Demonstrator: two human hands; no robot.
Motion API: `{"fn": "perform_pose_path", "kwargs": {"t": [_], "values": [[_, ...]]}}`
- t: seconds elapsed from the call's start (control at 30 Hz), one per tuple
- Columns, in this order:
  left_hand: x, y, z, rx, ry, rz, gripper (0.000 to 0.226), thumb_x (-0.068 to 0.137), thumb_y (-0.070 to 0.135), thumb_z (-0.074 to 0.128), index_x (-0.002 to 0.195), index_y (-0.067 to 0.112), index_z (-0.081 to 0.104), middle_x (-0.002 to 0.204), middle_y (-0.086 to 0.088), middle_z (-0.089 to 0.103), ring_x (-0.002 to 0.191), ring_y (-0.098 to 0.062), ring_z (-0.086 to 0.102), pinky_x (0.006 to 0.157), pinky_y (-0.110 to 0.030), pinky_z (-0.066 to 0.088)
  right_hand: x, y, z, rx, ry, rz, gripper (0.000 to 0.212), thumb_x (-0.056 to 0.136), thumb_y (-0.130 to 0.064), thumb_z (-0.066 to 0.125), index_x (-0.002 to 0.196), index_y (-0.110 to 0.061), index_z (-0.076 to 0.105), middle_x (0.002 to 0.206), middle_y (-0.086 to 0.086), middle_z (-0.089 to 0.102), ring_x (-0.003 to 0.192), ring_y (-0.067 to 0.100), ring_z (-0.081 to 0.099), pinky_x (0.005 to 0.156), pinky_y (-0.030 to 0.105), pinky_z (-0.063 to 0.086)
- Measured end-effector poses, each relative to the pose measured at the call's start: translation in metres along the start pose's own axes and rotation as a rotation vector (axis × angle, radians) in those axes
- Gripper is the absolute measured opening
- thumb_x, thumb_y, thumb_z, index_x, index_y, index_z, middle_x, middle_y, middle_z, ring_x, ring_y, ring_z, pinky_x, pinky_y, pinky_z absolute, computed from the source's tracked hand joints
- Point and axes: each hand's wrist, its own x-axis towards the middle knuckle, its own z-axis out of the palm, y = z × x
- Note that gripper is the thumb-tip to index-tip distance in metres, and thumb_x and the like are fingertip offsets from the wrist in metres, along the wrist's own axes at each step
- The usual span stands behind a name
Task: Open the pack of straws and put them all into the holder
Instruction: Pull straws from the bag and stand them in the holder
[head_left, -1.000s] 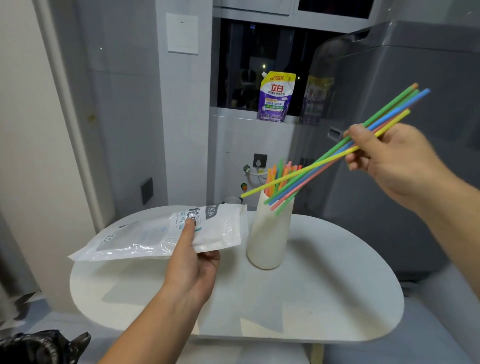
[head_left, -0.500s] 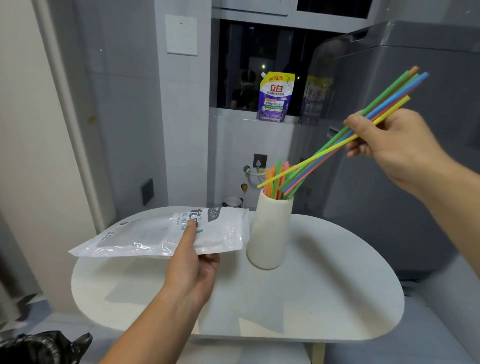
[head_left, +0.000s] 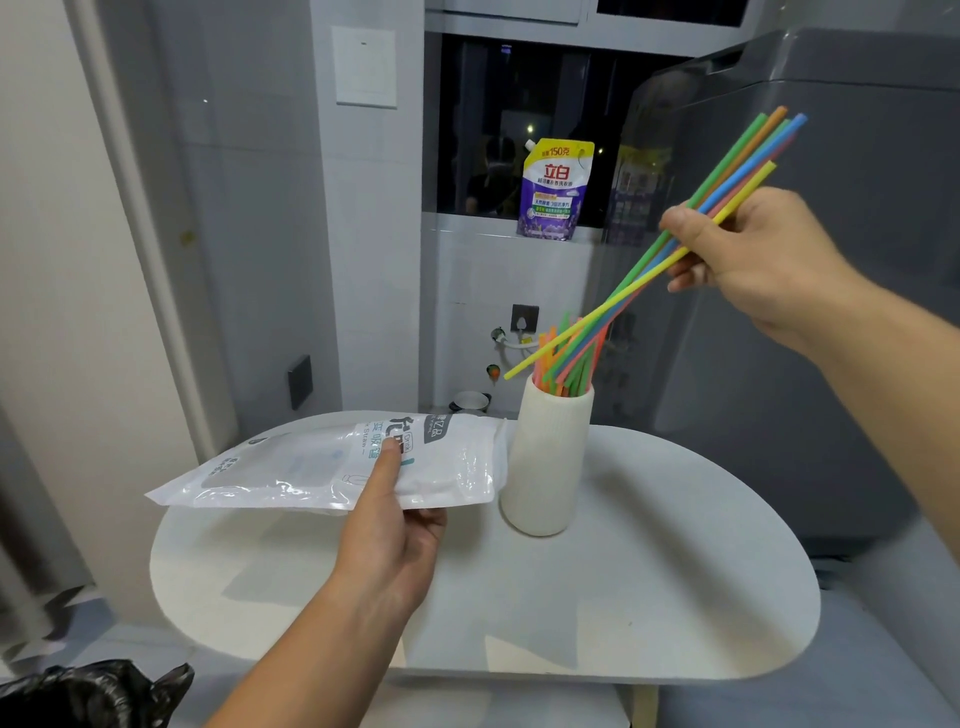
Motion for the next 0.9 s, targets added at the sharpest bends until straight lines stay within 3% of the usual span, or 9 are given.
{"fn": "perform_pose_path", "kwargs": {"t": [0.1,0.33,0.5,0.67,0.9], "values": [[0.0,0.0,0.0,0.003,-0.001,0.0,0.042,0.095,0.024,0.07,0.136,0.016,0.064,0.09,0.005,0.08,0.065,-0.006,0.075,0.047,-0.018,0.053,0.0,-0.002,0.003,-0.071,-0.035,-0.005,0.031,0.095,-0.036,0.06,0.109,-0.008,0.065,0.092,0.007,0.068,0.073,0.013,0.069,0.069,0.026,0.059],[0.001,-0.001,0.001,0.002,0.0,0.002,0.043,0.095,0.024,0.07,0.137,0.016,0.063,0.097,0.003,0.078,0.065,-0.007,0.075,0.047,-0.017,0.053,-0.002,0.003,0.007,-0.073,-0.006,0.018,0.031,0.095,-0.036,0.06,0.108,-0.008,0.064,0.09,0.005,0.069,0.071,0.014,0.069,0.067,0.025,0.059],[0.001,-0.002,0.001,0.0,0.006,0.003,0.042,0.095,0.024,0.071,0.135,0.016,0.064,0.096,0.003,0.079,0.066,-0.007,0.075,0.048,-0.018,0.053,-0.001,0.005,0.01,-0.097,0.002,0.04,0.033,0.095,-0.036,0.06,0.111,-0.008,0.063,0.093,0.007,0.07,0.074,0.015,0.071,0.056,0.017,0.057],[0.0,-0.002,0.002,-0.001,-0.006,0.005,0.04,0.095,0.023,0.071,0.134,0.017,0.065,0.093,0.003,0.081,0.068,-0.008,0.077,0.049,-0.019,0.055,-0.002,0.011,0.017,-0.092,-0.014,0.05,0.032,0.094,-0.035,0.061,0.11,-0.007,0.063,0.093,0.008,0.07,0.076,0.018,0.072,0.062,0.025,0.06],[0.002,-0.001,0.0,0.001,-0.02,0.006,0.038,0.095,0.023,0.071,0.132,0.017,0.066,0.094,0.003,0.081,0.071,-0.008,0.077,0.052,-0.02,0.058,0.007,0.016,0.014,0.032,0.118,0.101,0.028,0.096,-0.033,0.062,0.105,-0.007,0.061,0.088,0.012,0.069,0.065,0.018,0.07,0.064,0.034,0.062]]}}
